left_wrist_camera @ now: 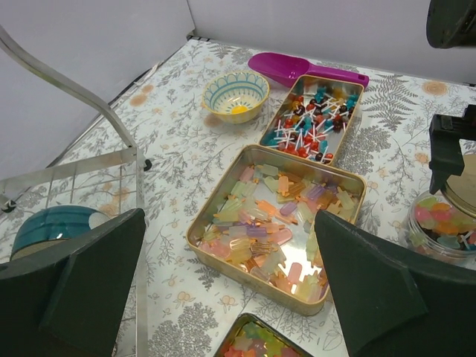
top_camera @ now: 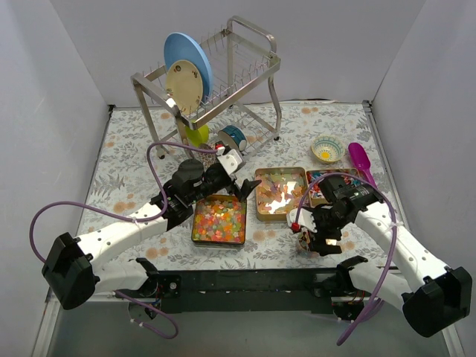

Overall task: Pack the candies
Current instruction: Close the bottle lid on the packing bottle.

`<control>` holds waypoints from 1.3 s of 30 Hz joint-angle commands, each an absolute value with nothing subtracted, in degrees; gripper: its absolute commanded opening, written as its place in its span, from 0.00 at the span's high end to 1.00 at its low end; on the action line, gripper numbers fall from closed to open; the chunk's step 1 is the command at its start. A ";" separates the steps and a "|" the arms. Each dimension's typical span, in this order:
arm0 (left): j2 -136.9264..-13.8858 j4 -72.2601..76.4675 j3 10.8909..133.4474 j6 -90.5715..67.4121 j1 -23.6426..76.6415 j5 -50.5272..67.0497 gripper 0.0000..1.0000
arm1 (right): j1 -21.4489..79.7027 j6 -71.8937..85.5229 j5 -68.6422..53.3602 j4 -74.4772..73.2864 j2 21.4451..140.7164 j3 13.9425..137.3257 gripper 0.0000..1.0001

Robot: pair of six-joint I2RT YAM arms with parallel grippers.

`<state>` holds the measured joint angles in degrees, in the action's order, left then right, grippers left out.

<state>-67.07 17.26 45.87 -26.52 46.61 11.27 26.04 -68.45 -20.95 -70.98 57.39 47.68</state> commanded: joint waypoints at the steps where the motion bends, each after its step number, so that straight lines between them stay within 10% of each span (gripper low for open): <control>1: -65.39 15.47 45.18 -29.00 46.76 10.98 0.02 | 26.98 -69.44 -22.06 -65.14 56.95 45.88 0.30; 39: -57.75 23.07 26.93 -35.77 51.92 16.26 0.02 | 35.24 -65.23 -21.00 -62.06 65.83 39.73 0.25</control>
